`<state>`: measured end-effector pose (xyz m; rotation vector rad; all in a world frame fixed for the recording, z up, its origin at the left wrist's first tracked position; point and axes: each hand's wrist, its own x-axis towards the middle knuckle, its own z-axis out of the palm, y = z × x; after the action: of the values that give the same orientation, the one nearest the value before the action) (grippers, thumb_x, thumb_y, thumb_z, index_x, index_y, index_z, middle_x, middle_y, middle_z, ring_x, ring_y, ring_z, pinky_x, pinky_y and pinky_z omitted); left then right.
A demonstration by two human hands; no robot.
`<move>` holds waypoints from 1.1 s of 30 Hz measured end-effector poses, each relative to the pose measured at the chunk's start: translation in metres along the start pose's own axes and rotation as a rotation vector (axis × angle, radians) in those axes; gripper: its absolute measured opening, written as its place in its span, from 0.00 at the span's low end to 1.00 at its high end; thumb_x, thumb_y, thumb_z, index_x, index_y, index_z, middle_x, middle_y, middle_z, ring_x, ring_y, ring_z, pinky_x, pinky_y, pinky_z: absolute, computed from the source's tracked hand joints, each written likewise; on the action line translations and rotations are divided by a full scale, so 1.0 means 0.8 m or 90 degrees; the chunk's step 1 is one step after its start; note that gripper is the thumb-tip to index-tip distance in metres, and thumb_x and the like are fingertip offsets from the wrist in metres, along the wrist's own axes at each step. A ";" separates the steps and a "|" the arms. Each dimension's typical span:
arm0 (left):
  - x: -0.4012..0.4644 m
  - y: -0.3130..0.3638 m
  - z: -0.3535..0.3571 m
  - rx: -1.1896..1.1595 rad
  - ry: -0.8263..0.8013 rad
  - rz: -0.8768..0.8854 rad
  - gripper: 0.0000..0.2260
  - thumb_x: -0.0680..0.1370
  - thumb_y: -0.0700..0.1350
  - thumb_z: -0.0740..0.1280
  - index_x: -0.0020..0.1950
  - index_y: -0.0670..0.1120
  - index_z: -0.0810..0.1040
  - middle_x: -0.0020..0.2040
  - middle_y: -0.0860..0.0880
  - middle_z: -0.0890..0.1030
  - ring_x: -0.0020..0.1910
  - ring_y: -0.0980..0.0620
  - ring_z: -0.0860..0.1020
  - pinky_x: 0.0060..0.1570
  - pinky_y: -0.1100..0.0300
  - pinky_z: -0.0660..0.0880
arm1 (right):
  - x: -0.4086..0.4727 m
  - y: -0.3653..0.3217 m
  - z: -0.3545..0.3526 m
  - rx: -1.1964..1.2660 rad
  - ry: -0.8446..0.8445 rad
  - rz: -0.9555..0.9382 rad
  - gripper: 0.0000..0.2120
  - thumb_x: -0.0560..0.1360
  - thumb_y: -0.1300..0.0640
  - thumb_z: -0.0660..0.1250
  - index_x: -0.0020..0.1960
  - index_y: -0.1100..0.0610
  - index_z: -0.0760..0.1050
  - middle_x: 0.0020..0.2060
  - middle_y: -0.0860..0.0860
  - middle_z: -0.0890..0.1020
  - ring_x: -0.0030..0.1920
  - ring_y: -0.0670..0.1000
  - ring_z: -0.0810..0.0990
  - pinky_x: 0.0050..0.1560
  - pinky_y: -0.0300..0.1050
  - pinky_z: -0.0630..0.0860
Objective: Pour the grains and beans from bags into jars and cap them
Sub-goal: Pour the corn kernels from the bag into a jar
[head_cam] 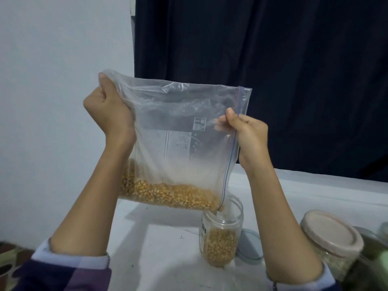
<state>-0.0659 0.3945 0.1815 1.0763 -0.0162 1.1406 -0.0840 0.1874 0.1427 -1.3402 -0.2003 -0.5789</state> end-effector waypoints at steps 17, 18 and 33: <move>0.002 0.004 0.001 -0.020 -0.025 -0.027 0.23 0.82 0.44 0.58 0.28 0.49 0.54 0.19 0.58 0.56 0.21 0.59 0.56 0.24 0.63 0.56 | -0.005 -0.004 0.007 -0.028 0.032 -0.021 0.10 0.76 0.59 0.68 0.38 0.58 0.81 0.32 0.49 0.84 0.39 0.45 0.84 0.56 0.38 0.77; 0.002 0.004 0.001 -0.023 -0.024 -0.029 0.23 0.82 0.44 0.58 0.28 0.49 0.54 0.19 0.58 0.56 0.21 0.58 0.56 0.24 0.63 0.56 | -0.005 -0.004 0.007 -0.028 0.017 -0.016 0.10 0.76 0.59 0.68 0.38 0.59 0.81 0.32 0.49 0.85 0.39 0.46 0.84 0.57 0.40 0.77; -0.001 0.004 -0.001 -0.003 -0.031 -0.012 0.23 0.82 0.43 0.58 0.28 0.49 0.53 0.18 0.58 0.56 0.22 0.58 0.55 0.24 0.66 0.54 | -0.011 -0.009 0.011 -0.057 -0.006 -0.001 0.10 0.75 0.57 0.69 0.37 0.57 0.82 0.34 0.51 0.85 0.42 0.49 0.85 0.64 0.51 0.74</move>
<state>-0.0691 0.3945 0.1824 1.0978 -0.0464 1.0977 -0.0932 0.1973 0.1469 -1.4304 -0.1848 -0.5891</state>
